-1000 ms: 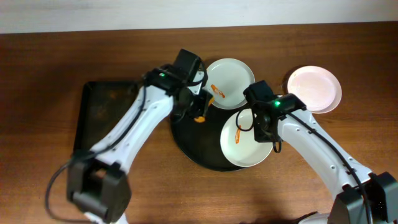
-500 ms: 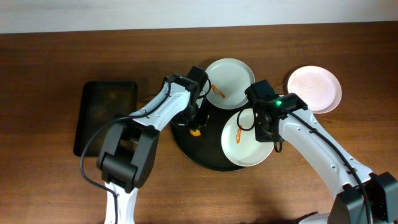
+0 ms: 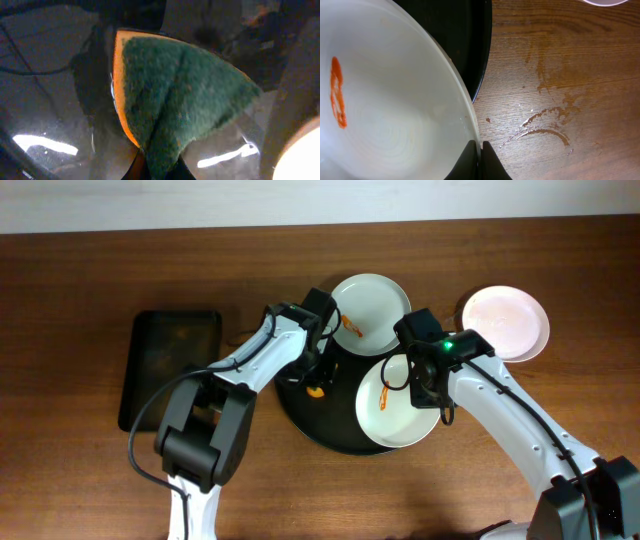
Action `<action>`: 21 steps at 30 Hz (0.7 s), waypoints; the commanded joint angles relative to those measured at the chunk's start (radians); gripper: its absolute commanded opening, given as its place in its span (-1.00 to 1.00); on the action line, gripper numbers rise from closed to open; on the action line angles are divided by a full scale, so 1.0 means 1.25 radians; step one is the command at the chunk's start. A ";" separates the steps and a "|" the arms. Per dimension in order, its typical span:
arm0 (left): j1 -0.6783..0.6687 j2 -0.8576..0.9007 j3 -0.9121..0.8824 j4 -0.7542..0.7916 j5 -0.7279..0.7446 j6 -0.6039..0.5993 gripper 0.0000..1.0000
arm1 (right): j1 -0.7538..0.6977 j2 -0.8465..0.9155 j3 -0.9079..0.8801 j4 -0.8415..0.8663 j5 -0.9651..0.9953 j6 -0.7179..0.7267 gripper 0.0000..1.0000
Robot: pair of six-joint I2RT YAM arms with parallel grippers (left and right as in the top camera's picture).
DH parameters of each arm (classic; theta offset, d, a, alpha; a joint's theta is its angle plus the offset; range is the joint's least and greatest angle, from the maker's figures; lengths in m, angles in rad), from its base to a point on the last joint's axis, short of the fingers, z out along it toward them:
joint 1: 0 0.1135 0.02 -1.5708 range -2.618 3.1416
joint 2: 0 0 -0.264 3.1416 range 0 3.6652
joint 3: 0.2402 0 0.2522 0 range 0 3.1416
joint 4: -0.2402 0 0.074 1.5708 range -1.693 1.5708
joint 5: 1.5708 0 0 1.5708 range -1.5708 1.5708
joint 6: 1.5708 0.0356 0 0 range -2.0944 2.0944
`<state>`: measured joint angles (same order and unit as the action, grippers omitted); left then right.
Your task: Clean dirty plates on tray and stack at the side
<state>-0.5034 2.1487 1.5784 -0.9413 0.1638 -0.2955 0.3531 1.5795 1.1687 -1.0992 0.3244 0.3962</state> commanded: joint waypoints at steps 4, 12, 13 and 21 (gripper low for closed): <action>-0.006 -0.122 -0.008 -0.017 -0.067 -0.033 -1.00 | -0.006 0.003 0.000 -0.001 0.001 0.001 -0.92; -0.006 -0.121 -0.190 0.140 -0.066 -0.060 -1.00 | -0.006 0.003 0.000 0.002 0.001 0.001 -0.92; -0.006 -0.121 -0.215 0.168 -0.066 -0.067 -1.00 | -0.006 0.003 0.000 0.003 0.001 0.001 -0.92; -0.006 -0.177 -0.210 0.199 -0.017 -0.074 -1.00 | -0.006 0.002 0.013 0.002 -0.030 0.001 -0.92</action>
<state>-0.5049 1.9846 1.2964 -0.6891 0.0937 -0.3714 0.3531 1.5795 1.1687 -1.0962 0.3214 0.3927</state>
